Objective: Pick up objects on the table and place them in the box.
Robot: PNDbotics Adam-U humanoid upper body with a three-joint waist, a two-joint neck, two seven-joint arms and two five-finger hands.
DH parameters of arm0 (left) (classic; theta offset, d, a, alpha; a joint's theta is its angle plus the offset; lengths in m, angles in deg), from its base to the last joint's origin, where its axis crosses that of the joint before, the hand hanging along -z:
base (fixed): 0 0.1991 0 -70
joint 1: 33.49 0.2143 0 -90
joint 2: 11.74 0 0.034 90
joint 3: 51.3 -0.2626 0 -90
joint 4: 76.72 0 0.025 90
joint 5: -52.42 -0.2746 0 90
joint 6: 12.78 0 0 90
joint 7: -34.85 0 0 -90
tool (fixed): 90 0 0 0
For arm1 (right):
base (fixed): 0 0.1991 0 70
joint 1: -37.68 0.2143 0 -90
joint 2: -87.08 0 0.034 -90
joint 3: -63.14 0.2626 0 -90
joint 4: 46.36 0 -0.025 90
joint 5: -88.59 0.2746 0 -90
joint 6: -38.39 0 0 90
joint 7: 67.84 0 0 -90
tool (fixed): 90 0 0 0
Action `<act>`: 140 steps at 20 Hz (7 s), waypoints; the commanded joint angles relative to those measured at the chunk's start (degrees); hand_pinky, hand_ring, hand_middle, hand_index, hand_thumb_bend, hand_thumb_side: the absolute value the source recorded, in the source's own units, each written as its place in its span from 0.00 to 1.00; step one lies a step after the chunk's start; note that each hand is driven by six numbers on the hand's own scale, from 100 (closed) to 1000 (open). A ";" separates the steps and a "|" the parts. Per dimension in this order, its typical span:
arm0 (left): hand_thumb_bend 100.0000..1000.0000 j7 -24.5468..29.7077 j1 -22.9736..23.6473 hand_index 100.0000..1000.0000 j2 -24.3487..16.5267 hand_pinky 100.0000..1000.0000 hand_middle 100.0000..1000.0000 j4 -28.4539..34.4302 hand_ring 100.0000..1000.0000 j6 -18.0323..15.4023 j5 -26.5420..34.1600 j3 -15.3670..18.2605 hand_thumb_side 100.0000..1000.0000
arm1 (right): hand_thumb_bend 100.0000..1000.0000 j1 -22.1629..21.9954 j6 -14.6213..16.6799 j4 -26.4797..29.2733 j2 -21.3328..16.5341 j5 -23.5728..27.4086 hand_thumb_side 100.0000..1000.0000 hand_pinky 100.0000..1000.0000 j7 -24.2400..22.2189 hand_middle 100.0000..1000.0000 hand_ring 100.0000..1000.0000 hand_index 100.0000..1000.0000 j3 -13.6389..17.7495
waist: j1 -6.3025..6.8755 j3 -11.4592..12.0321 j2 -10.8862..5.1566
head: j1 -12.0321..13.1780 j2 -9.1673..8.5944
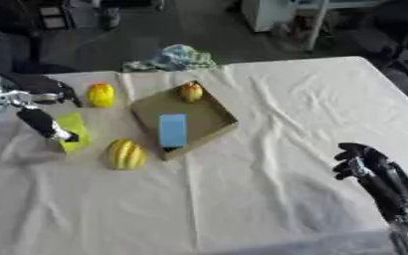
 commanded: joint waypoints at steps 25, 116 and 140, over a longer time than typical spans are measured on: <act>0.29 -15.62 0.38 0.88 0.86 0.75 0.79 -3.94 0.76 5.80 -4.30 4.75 0.54 | 0.00 0.40 0.12 0.29 -1.09 -0.16 0.53 0.46 0.02 0.54 0.51 0.74 0.41 | -0.22 0.18 0.39 | -0.74 -0.20; 0.00 -31.42 -6.94 0.86 15.40 0.68 0.69 -5.47 0.62 5.58 -5.90 4.01 0.28 | 0.00 1.25 -0.17 -0.77 0.69 1.05 0.59 0.46 -2.61 0.54 0.51 0.74 -1.45 | -2.59 -3.83 1.90 | 0.19 -0.20; 0.19 -29.95 -7.59 0.91 10.97 0.77 0.84 -1.53 0.74 6.51 -0.44 4.54 0.64 | 0.00 0.96 -0.20 -0.94 0.43 0.75 0.59 0.47 -2.43 0.54 0.51 0.74 -1.03 | -2.36 -2.67 1.50 | -0.52 -0.20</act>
